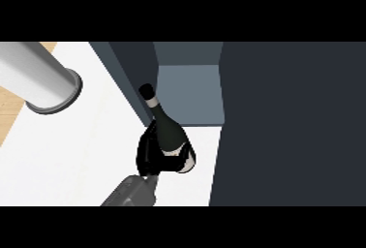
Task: Pick up the wine, place it into the cabinet and close the cabinet
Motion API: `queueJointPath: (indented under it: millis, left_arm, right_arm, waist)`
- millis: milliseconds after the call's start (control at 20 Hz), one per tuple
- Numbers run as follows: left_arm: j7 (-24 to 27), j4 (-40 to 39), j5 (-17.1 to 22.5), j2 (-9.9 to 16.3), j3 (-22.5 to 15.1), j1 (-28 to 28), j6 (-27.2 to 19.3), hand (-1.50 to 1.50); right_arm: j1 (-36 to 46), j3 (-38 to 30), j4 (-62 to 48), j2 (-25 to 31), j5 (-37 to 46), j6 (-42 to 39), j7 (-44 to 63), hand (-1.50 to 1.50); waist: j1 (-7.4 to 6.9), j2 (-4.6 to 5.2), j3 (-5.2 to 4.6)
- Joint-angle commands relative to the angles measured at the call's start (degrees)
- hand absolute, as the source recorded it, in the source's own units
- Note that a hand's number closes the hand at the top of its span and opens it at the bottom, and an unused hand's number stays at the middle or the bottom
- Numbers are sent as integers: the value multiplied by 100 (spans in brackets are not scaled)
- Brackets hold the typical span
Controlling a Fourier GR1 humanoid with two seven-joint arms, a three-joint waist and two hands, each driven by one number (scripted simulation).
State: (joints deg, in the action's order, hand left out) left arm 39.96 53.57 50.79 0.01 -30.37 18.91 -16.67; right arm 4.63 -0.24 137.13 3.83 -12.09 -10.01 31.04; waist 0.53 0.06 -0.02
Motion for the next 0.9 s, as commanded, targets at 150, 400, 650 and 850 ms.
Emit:
queueJointPath:
  millis: [150,400,650,850]
  left_arm:
    - [153,-660,322,-1,172,702,161,150]
    - [246,-1071,1015,-1,-132,1372,-290,150]
    - [244,-1136,1448,-1,-223,1720,-619,150]
    - [222,-1592,1490,-1,120,2155,-353,150]
  right_arm:
    - [-50,188,455,-56,14,192,311,-150]
    - [82,361,101,-191,205,212,54,-150]
    - [-166,-109,216,59,-441,-49,91,-150]
    - [-147,166,-249,-100,17,-127,-454,-150]
  waist:
    - [-1,-3,0]
    - [38,8,-3]
    - [60,5,0]
    - [49,13,1]
